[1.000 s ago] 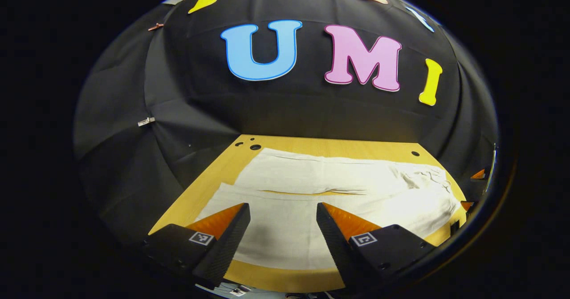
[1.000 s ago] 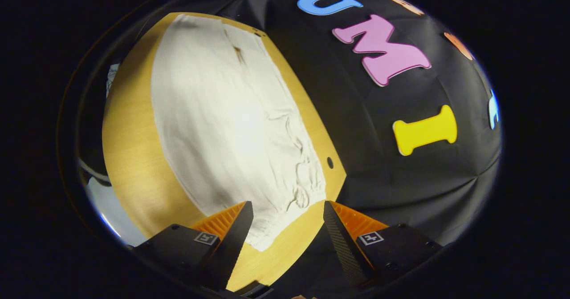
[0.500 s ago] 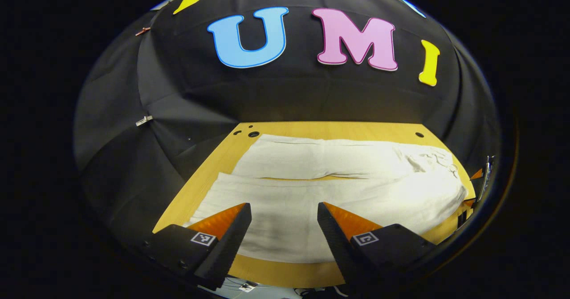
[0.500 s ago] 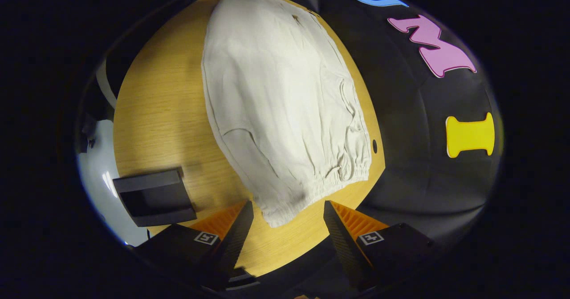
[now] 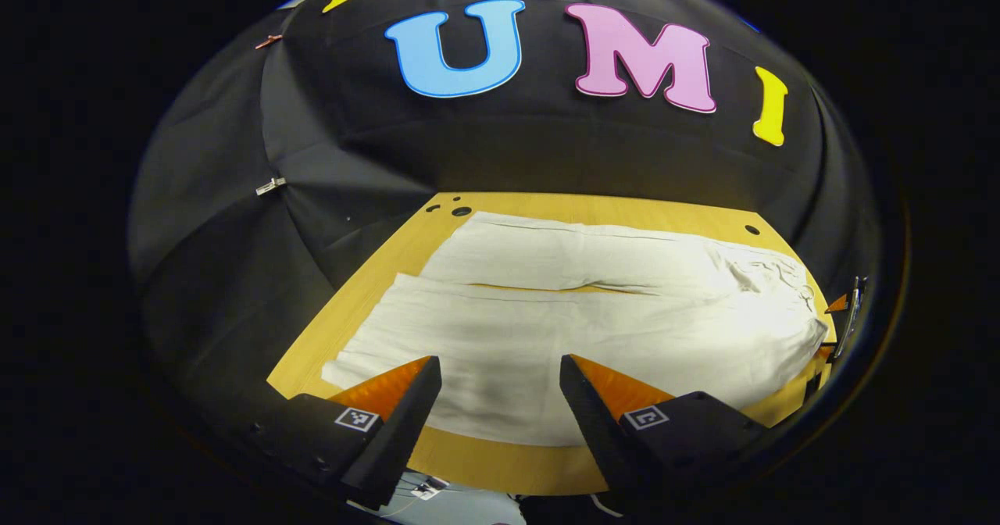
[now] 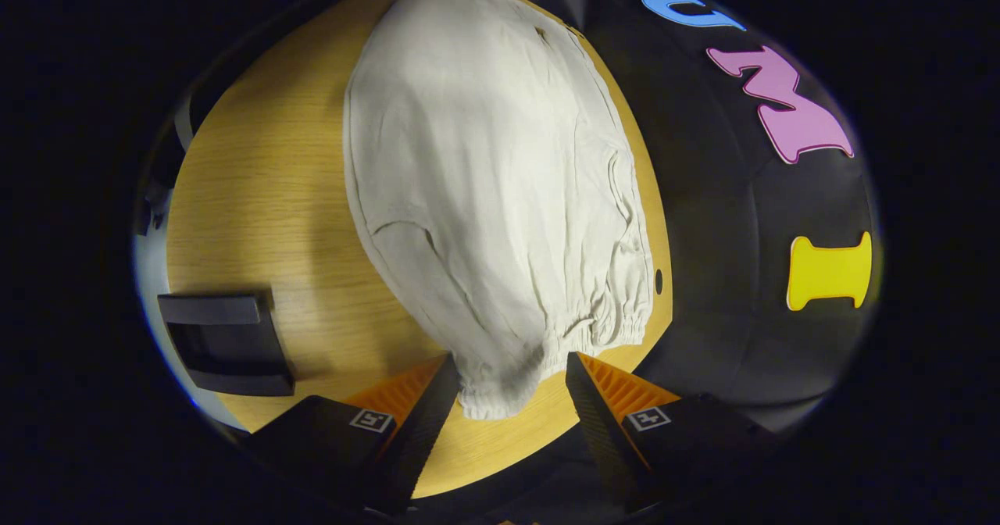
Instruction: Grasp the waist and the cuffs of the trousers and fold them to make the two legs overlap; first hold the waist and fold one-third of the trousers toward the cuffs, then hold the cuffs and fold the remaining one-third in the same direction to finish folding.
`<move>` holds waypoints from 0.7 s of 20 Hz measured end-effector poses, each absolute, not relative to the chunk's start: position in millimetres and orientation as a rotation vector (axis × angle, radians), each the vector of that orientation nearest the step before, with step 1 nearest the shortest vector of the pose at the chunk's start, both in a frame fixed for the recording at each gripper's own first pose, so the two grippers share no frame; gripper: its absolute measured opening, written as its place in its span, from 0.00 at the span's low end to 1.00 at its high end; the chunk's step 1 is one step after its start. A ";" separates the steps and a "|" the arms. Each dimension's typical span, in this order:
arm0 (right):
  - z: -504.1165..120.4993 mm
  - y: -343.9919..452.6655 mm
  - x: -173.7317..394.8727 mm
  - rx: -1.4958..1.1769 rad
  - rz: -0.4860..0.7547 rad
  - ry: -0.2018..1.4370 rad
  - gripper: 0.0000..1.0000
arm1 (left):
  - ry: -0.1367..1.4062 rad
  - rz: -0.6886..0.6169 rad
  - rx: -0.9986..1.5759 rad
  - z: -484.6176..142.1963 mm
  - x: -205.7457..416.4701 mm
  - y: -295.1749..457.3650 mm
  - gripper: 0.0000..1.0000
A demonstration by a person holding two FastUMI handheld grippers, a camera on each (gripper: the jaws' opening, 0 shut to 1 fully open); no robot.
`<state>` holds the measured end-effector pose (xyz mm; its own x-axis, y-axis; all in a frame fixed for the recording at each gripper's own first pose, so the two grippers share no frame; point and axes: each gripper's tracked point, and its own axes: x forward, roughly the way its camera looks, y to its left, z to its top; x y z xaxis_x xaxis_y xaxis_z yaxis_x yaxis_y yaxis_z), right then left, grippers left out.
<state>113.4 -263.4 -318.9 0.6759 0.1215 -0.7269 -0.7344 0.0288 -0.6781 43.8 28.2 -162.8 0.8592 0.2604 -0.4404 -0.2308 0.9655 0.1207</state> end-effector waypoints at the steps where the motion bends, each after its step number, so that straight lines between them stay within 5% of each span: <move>1: -320.4 -262.5 115.7 -1.398 0.715 0.560 0.90 | 0.473 0.269 0.061 -167.2 42.8 33.5 0.98; 5: -333.0 -260.5 117.6 -1.444 0.726 0.608 0.66 | 0.503 0.324 0.072 -186.3 38.4 67.4 0.98; 7: -335.3 -259.7 119.5 -1.452 0.722 0.630 0.25 | 0.524 0.345 0.104 -194.2 32.6 87.6 0.98; 8: -338.7 -261.9 122.2 -1.446 0.716 0.643 0.35 | 0.539 0.355 0.126 -198.6 29.6 98.8 0.98; 9: -336.0 -260.1 121.2 -1.437 0.715 0.653 0.28 | 0.553 0.360 0.149 -203.4 25.6 109.6 0.98; 11: -337.4 -263.1 122.3 -1.417 0.707 0.707 0.34 | 0.573 0.354 0.208 -209.1 23.1 129.5 0.98; 12: -339.1 -260.5 122.1 -1.399 0.713 0.741 0.21 | 0.580 0.344 0.247 -212.4 22.9 138.1 0.98; 14: -340.5 -262.0 123.2 -1.366 0.733 0.802 0.15 | 0.586 0.338 0.356 -216.6 21.9 160.6 0.98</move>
